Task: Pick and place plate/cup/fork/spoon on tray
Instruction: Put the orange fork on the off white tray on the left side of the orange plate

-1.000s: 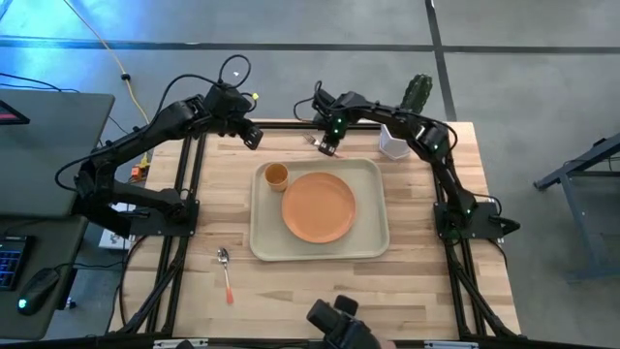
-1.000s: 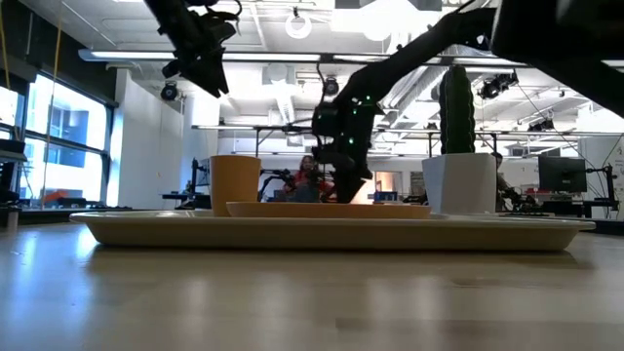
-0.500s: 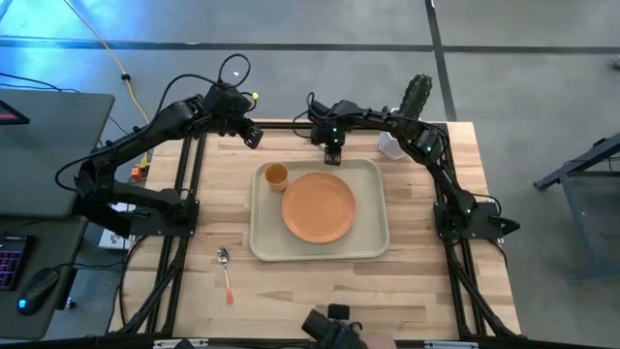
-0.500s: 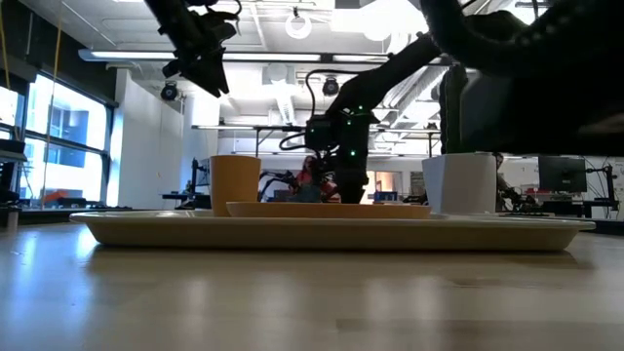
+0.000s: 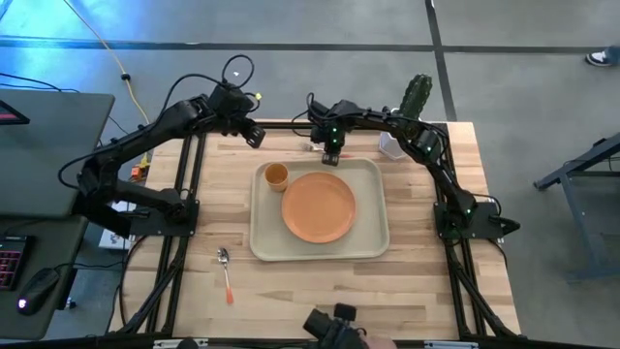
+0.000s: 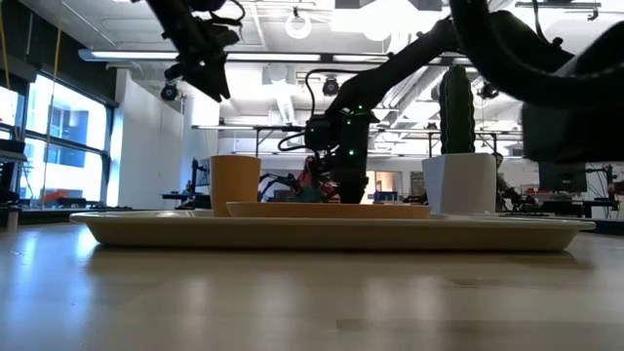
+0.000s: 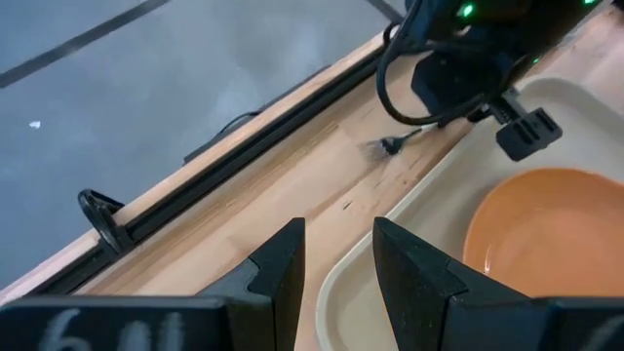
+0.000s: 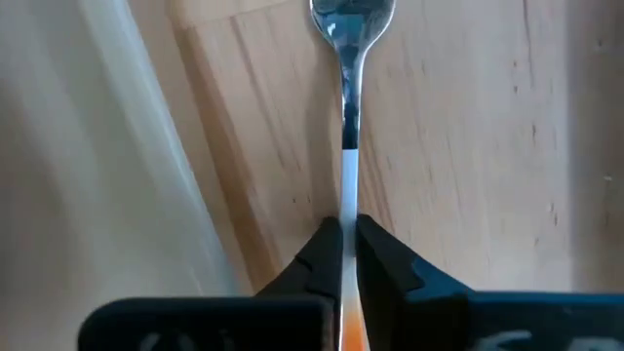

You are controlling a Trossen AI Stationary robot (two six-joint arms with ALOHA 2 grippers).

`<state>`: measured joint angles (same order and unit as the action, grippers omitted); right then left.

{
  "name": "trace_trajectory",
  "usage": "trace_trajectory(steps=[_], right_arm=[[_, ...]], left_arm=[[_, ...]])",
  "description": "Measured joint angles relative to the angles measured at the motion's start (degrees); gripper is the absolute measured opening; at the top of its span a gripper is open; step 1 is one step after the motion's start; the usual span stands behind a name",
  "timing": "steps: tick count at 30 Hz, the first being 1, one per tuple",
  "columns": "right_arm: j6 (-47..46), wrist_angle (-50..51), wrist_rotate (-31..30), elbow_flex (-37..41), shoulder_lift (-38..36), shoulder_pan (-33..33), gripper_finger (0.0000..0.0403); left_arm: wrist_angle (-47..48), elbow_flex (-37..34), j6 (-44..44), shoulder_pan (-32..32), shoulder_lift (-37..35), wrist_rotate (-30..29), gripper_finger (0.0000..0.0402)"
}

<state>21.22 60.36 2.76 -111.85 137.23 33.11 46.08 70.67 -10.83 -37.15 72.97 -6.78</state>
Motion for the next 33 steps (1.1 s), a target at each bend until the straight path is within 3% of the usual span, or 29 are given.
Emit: trace_trajectory(steps=[3, 8, 22, 33], right_arm=[[-2.5, 0.2, -1.8, 0.0, -0.1, 0.1, 0.0004], [-6.1, 0.3, 2.4, 0.3, -1.6, 1.8, 0.0002], [-13.9, 3.8, 4.8, 0.4, -9.3, 4.8, 0.0], [-25.4, 5.3, 2.4, 0.3, -15.6, 3.2, 0.0]], left_arm=[[0.5, 0.0, 0.0, 0.2, 1.4, 0.0, 0.0111], [1.7, 0.0, 0.0, 0.2, 2.5, 0.0, 0.0111], [2.1, 0.0, 0.0, 0.2, 2.4, -0.1, 0.0111], [2.2, 0.0, 0.5, -0.4, 2.3, -0.1, 0.0111]])
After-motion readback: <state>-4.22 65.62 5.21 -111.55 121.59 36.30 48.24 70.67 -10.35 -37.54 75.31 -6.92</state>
